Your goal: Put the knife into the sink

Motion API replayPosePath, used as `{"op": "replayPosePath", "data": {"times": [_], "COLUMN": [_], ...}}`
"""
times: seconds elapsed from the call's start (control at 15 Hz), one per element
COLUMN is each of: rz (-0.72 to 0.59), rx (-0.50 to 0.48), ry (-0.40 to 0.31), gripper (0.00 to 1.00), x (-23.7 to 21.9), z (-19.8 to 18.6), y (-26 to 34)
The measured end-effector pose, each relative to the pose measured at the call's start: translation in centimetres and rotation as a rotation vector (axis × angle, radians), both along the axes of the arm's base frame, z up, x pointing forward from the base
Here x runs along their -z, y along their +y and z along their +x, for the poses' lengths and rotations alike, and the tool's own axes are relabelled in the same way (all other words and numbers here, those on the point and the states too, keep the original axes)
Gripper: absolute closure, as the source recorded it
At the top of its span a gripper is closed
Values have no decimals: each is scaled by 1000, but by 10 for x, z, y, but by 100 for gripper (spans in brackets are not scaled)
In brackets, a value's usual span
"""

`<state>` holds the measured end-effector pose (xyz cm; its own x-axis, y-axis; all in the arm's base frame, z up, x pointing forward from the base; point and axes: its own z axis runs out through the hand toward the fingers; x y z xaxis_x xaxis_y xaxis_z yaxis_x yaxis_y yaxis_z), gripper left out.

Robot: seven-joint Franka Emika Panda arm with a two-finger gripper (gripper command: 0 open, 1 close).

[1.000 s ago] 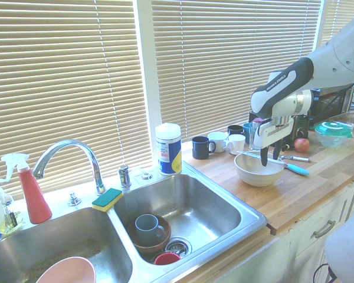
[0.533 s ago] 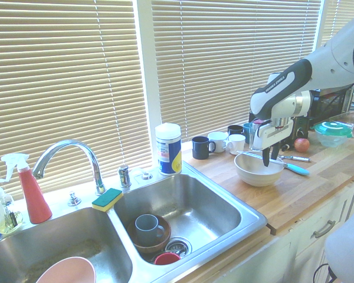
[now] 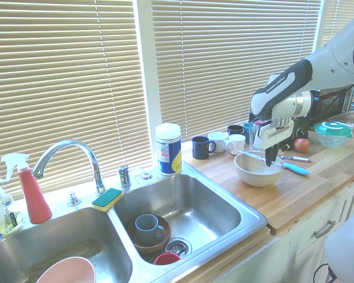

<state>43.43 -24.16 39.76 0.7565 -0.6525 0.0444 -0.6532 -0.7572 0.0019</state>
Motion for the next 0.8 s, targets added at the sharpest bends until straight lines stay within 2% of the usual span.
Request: {"op": "replayPosePath", "data": {"times": [0.33,0.53,0.8], "rz": [0,6,15], "rx": [22,59,132], "ry": [-9,-46,-101], "gripper": [100,100,100], "x": [-5,-30,-74], "z": [0,0,14], "y": [1,12,83]}}
